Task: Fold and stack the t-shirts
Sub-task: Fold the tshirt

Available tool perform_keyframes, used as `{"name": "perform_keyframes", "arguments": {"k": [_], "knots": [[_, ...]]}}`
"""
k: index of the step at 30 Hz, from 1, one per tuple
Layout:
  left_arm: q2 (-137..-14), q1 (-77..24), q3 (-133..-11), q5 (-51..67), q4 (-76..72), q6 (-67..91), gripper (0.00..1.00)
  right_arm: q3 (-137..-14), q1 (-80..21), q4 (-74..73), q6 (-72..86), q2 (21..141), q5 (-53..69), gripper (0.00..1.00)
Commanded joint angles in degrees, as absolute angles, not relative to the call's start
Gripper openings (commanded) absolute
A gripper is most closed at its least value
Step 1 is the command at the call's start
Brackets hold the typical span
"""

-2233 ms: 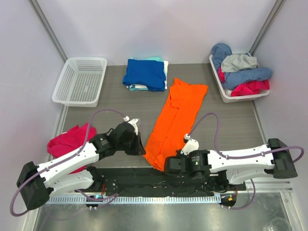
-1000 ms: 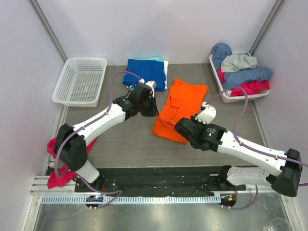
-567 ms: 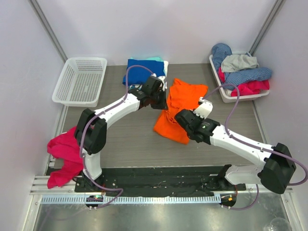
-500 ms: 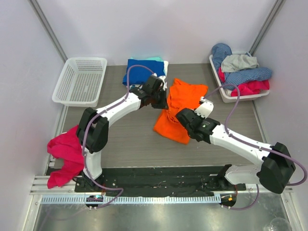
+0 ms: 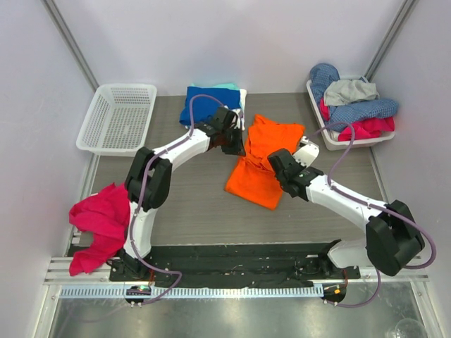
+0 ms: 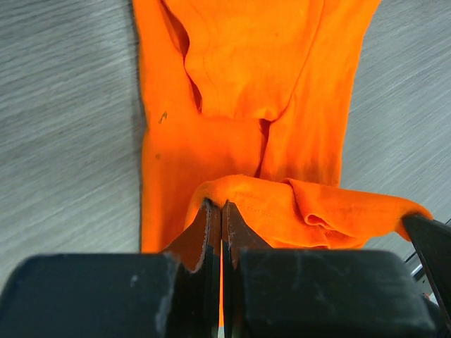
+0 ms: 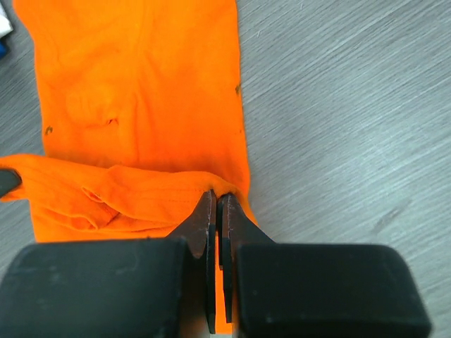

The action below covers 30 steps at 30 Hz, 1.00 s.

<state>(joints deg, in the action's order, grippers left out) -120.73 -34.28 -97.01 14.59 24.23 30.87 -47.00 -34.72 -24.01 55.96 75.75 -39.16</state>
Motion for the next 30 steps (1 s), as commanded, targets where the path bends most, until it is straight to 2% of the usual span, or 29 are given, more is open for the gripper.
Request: {"name": "perform_keyframes", "arguments": {"k": [1, 16, 17, 18, 19, 20, 21, 22, 23, 26, 30], "knots": [[-122.4, -33.4, -100.8, 17.5, 21.9, 30.8, 0.0, -46.8, -32.7, -19.0, 53.7, 77.5, -38.5, 0.01], [-125.7, -31.6, -104.9, 18.5, 21.9, 30.6, 0.0, -47.3, -29.9, -14.4, 52.5, 81.8, -37.4, 0.01], [-125.5, -31.5, -104.7, 18.5, 21.5, 30.7, 0.0, -47.5, -29.8, -14.2, 52.2, 81.9, -37.4, 0.1], [-125.4, -30.9, -104.5, 18.4, 21.2, 31.1, 0.05, -47.5, -29.4, -14.1, 51.5, 81.8, -38.1, 0.17], [-125.4, -30.4, -104.5, 18.7, 20.2, 31.5, 0.24, -48.3, -29.1, -14.0, 50.9, 81.5, -38.8, 0.26], [-125.0, -30.0, -104.8, 19.2, 19.8, 31.8, 0.35, -48.9, -28.7, -14.0, 48.7, 80.9, -39.6, 0.43], [-124.7, -29.0, -105.3, 19.3, 19.7, 32.0, 0.45, -49.6, -28.0, -14.0, 47.6, 80.3, -40.2, 0.48], [-124.5, -28.6, -106.9, 19.5, 19.9, 32.1, 0.65, -51.0, -26.4, -13.8, 46.4, 78.4, -40.1, 0.53], [-124.1, -28.2, -107.8, 19.9, 20.0, 32.1, 0.73, -51.9, -25.4, -13.8, 43.7, 77.6, -40.0, 0.62], [-121.1, -27.0, -109.2, 20.6, 20.2, 31.6, 0.91, -54.8, -23.3, -14.6, 40.6, 74.1, -37.9, 0.74], [-112.7, -26.9, -102.7, 21.6, 19.8, 30.5, 0.94, -54.7, -23.3, -19.5, 42.3, 70.9, -31.7, 0.79]]}}
